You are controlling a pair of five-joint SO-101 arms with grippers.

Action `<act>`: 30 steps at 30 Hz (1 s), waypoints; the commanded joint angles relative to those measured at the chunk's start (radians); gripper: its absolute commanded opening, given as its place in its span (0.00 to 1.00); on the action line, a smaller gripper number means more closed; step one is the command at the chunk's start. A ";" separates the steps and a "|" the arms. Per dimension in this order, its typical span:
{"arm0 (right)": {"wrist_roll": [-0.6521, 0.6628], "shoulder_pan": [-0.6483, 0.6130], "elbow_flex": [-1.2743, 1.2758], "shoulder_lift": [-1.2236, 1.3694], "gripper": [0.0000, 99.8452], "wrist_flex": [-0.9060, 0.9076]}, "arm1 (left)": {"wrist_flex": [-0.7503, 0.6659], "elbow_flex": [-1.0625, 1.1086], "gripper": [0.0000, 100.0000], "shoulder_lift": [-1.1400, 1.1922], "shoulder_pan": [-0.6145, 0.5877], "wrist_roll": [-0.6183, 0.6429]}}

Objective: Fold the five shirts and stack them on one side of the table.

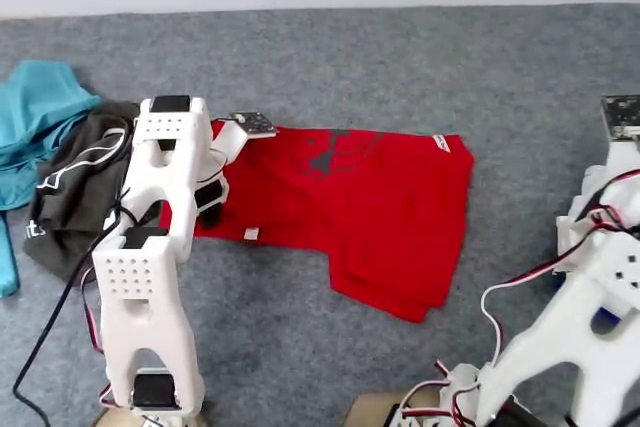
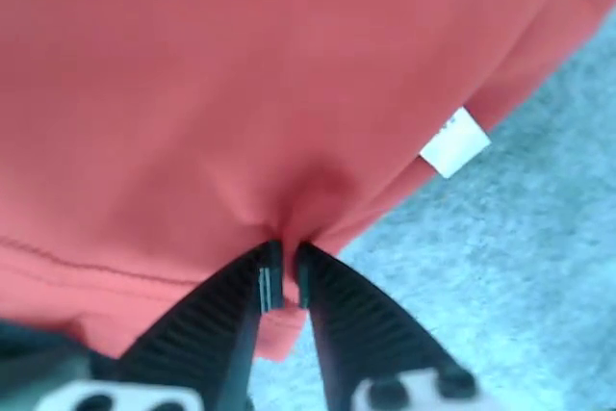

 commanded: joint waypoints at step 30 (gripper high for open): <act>-0.005 0.004 -0.054 -0.038 0.20 0.041 | 0.031 -0.004 0.02 -0.021 -0.133 -0.026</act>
